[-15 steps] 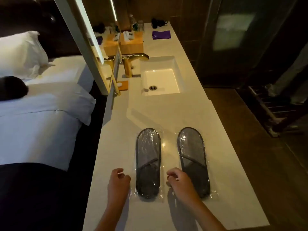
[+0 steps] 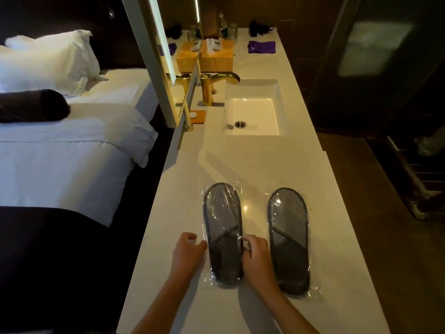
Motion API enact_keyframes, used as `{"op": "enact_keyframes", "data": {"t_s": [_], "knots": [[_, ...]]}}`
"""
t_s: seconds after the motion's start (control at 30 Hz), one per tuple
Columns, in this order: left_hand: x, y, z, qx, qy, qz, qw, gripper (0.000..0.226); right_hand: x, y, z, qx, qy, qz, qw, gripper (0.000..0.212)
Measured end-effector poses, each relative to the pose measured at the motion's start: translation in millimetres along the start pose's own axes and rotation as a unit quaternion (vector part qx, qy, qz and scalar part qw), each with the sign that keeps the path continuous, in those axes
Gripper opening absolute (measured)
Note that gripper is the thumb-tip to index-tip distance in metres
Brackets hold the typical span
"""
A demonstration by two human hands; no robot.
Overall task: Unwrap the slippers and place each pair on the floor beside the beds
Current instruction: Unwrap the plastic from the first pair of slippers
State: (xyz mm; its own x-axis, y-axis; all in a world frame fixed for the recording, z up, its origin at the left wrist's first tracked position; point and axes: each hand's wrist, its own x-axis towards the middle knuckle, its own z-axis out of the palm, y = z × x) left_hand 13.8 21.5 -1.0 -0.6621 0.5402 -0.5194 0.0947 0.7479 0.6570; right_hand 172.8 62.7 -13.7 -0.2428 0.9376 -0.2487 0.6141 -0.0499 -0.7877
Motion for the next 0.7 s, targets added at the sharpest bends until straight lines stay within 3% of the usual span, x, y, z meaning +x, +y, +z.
{"op": "enact_keyframes", "data": {"t_s": [0.1,0.2,0.33,0.57,0.7], "knots": [[6,-4,-2,-0.001,-0.05,-0.01,0.999,0.041,1,0,1,0.045,-0.02,0.021,0.999,0.023],[7,-7,2,-0.02,-0.052,-0.005,0.998,0.041,-1,-3,3,0.093,-0.019,0.032,0.995,0.025],[-5,1,-6,-0.092,-0.1,0.002,0.991,0.014,-3,-11,-1,0.183,-0.013,0.066,0.981,0.03],[-8,2,-16,-0.248,-0.221,-0.066,0.941,0.017,-15,-38,-26,0.295,-0.057,0.095,0.949,0.023],[-20,9,-25,-0.315,-0.236,-0.044,0.918,0.025,-24,-38,-44,0.298,-0.13,0.086,0.942,0.022]]}}
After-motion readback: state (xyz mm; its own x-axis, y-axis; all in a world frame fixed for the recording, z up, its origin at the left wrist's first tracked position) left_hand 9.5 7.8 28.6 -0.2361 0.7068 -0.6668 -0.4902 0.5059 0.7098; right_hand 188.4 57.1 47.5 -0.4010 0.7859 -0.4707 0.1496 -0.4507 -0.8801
